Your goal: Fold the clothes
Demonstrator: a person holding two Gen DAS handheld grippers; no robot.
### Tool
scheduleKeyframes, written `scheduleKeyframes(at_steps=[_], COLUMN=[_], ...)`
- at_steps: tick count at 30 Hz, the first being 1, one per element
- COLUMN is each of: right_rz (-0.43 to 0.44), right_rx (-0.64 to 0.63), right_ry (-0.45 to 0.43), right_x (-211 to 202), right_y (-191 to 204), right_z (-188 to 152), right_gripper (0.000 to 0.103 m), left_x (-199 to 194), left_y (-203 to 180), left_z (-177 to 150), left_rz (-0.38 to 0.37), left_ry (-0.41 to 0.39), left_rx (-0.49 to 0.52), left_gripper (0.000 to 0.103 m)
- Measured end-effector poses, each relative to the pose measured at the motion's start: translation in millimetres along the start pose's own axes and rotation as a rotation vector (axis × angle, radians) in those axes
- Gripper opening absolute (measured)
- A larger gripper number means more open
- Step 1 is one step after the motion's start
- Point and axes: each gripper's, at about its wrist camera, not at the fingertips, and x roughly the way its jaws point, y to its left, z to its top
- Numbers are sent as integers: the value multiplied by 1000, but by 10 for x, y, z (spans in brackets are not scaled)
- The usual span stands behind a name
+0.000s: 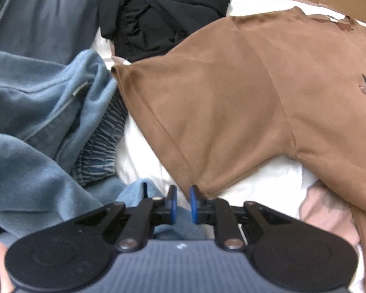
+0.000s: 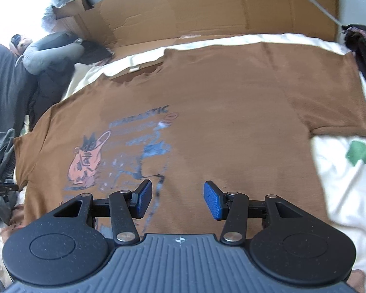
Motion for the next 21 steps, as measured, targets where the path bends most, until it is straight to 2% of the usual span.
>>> scheduleKeyframes(at_steps=[2, 3, 4, 6, 8, 10, 11, 13, 16, 18, 21], right_rz=[-12, -16, -19, -21, -27, -35, -37, -20, -22, -33, -24], right_rx=[16, 38, 61, 81, 81, 92, 98, 93, 93, 102, 118], right_ry=[-15, -15, -15, -12, -11, -9, -7, 5, 20, 28, 15], right_x=[-88, -135, -184, -336, -511, -712, -823, -1035, -1374, -1622, -2079], right_y=[-45, -74, -102, -100, -69, -22, 10, 82, 185, 243, 298], right_z=[43, 73, 105, 206, 318, 430, 490, 625, 831, 961, 1120], right_gripper=[55, 55, 55, 57, 68, 89, 90, 95, 101, 102, 102], left_x=[-104, -178, -272, -459, -664, -888, -998, -1219, -1656, -1964, -2438], left_y=[-6, 6, 22, 52, 85, 149, 169, 186, 165, 153, 138], left_z=[37, 58, 84, 137, 210, 302, 352, 478, 642, 772, 974], left_rz=[15, 13, 10, 2, -7, -60, -86, -117, -132, -133, -152], left_ry=[3, 5, -3, -19, -34, -26, -20, 4, -10, -25, -59], left_rx=[-18, -35, -50, -79, -109, -164, -183, -205, -220, -200, -160], left_gripper=[16, 24, 38, 55, 65, 78, 79, 89, 93, 97, 99])
